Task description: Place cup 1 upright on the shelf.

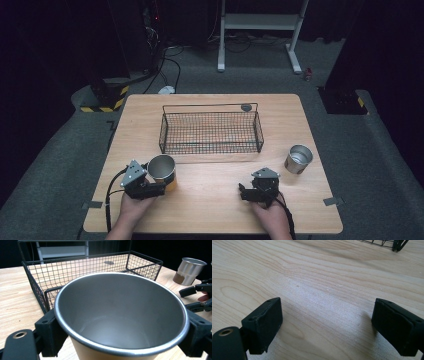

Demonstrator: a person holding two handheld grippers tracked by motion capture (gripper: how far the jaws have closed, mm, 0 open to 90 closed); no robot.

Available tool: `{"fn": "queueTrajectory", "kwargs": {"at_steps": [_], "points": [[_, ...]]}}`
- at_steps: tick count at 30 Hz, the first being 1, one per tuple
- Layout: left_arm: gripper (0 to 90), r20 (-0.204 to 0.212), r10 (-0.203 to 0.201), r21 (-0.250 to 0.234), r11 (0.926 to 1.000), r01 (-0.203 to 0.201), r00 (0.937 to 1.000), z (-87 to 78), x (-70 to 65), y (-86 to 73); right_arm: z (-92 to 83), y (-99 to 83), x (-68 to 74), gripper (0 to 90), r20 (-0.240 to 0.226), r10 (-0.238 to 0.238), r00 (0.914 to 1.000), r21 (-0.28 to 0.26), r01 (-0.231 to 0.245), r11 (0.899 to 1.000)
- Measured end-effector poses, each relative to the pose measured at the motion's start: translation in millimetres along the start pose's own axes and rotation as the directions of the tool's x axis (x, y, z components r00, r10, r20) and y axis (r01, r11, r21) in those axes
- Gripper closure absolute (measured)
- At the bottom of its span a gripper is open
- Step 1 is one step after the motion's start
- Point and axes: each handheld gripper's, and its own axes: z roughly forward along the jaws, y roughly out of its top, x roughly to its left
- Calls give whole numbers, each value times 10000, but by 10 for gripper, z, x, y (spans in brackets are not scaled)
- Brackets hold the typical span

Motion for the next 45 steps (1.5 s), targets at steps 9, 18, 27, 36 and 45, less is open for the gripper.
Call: {"fn": "queueTrajectory", "kwargs": {"at_steps": [9, 18, 27, 36, 45], "points": [[133, 97, -54, -58, 10000, 54, 9999, 10, -5, 13, 0, 0, 0, 97, 1, -1, 10000, -1, 1, 10000], [133, -176, -83, -214, 9997, 79, 9998, 26, -35, 62, 0, 0, 0, 97, 1, -3, 10000, 0, 3, 10000], [133, -333, 173, -204, 9996, -180, 9993, 131, -95, 197, 0, 0, 0, 97, 1, 3, 10000, 1, -3, 10000], [133, -358, 127, -313, 9994, -138, 9993, 213, -79, 396, 0, 0, 0, 97, 1, -2, 10000, 0, 2, 10000], [133, -483, -91, -299, 9995, 77, 9988, 271, 8, 537, 0, 0, 0, 97, 4, -4, 10000, -1, 4, 10000]]}}
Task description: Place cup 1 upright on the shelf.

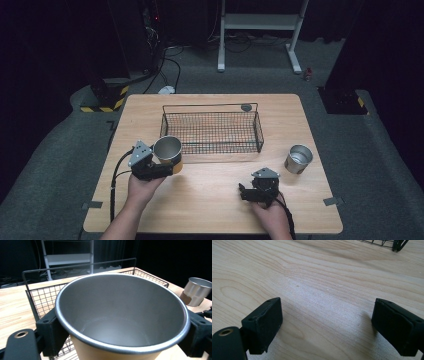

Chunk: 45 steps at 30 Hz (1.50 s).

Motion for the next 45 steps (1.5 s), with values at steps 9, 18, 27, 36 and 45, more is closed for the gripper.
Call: {"fn": "queueTrajectory", "kwargs": {"at_steps": [9, 18, 27, 36, 45], "points": [[133, -63, -170, -60, 9998, 169, 9998, 37, 92, 127, 0, 0, 0, 97, -3, 6, 10000, 2, -6, 10000], [133, -217, -111, -57, 9999, 110, 9997, 118, 156, 277, 0, 0, 0, 97, -2, 4, 10000, 2, -4, 10000], [133, -217, 77, -80, 9999, -79, 9997, 244, 139, 421, 0, 0, 0, 97, -3, 5, 10000, 1, -5, 10000], [133, -370, 259, -183, 9995, -266, 9990, 366, 131, 540, 0, 0, 0, 97, -4, 2, 10000, 2, -2, 10000], [133, -501, 224, -207, 9995, -235, 9985, 538, 160, 598, -1, 0, 3, 100, -6, 13, 10000, 2, -13, 10000]]}}
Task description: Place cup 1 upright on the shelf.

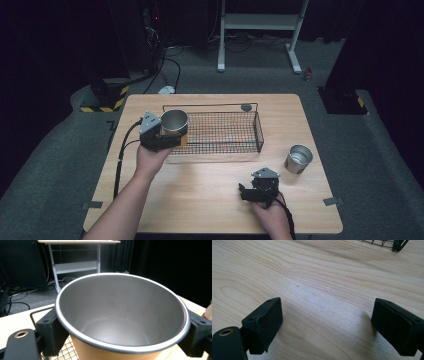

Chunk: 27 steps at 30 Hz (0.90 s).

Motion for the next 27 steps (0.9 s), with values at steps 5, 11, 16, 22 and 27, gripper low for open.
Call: {"fn": "queueTrajectory", "kwargs": {"at_steps": [5, 11, 16, 22, 27], "points": [[133, -16, -43, 131, 9999, 44, 10000, 100, -2, -11, 0, 0, 0, 100, -1, -2, 10000, -1, 2, 10000], [134, 9, -195, 103, 9998, 195, 9998, 208, 1, 6, 0, 0, 0, 100, -6, 7, 10000, -6, -7, 10000], [133, -77, -132, 190, 9997, 134, 9999, 287, -6, 37, 0, 0, 1, 100, -5, 14, 10000, -3, -14, 10000], [133, -69, -272, 209, 9994, 274, 9996, 373, -2, 51, 1, 0, -1, 100, -9, -4, 10000, -9, 4, 10000], [134, -247, -332, 322, 9989, 340, 9991, 434, 42, 50, 3, 4, -2, 102, -43, -27, 10000, -9, 27, 10000]]}}
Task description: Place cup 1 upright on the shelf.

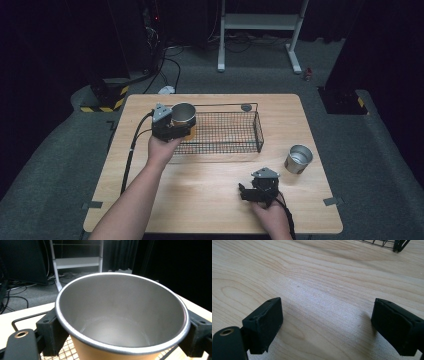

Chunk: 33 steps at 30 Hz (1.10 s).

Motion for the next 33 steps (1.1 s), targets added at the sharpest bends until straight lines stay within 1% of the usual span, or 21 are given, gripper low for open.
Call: {"fn": "queueTrajectory", "kwargs": {"at_steps": [2, 4, 6, 9, 14, 17, 21, 25, 29, 33], "points": [[134, -128, 126, 49, 9999, -126, 9998, 25, 13, -9, 0, 0, 0, 102, -2, -2, 10000, -1, 2, 10000], [134, -194, 32, 157, 9999, -29, 9998, 53, 33, -20, 0, 0, 0, 102, 3, -10, 10000, 1, 10, 10000], [133, -314, 48, 223, 9997, -41, 9995, 75, 55, -31, 0, 0, 0, 103, 3, -13, 10000, 2, 13, 10000], [133, -628, 1, 306, 9995, 18, 9980, 106, 88, -57, 0, 0, 0, 103, 3, -14, 10000, 1, 14, 10000], [133, -761, -83, 509, 9986, 122, 9971, 155, 137, -97, 0, 0, -1, 102, 3, -14, 10000, 2, 14, 10000], [133, -846, -330, 675, 9970, 387, 9959, 194, 159, -127, 0, 0, -1, 102, 3, -15, 10000, 1, 15, 10000], [133, -962, -516, 909, 9940, 604, 9940, 240, 174, -160, 0, 0, 0, 102, 3, -12, 10000, 3, 12, 10000], [133, -1082, -540, 1188, 9907, 668, 9927, 291, 178, -197, 0, 0, 0, 103, 2, -8, 10000, 3, 8, 10000], [132, -1194, -442, 1379, 9886, 607, 9919, 332, 159, -228, 0, 0, 0, 102, 3, -11, 10000, 1, 11, 10000], [132, -1235, -396, 1634, 9848, 597, 9916, 370, 150, -261, 0, 0, 0, 102, 5, -16, 10000, 3, 16, 10000]]}}
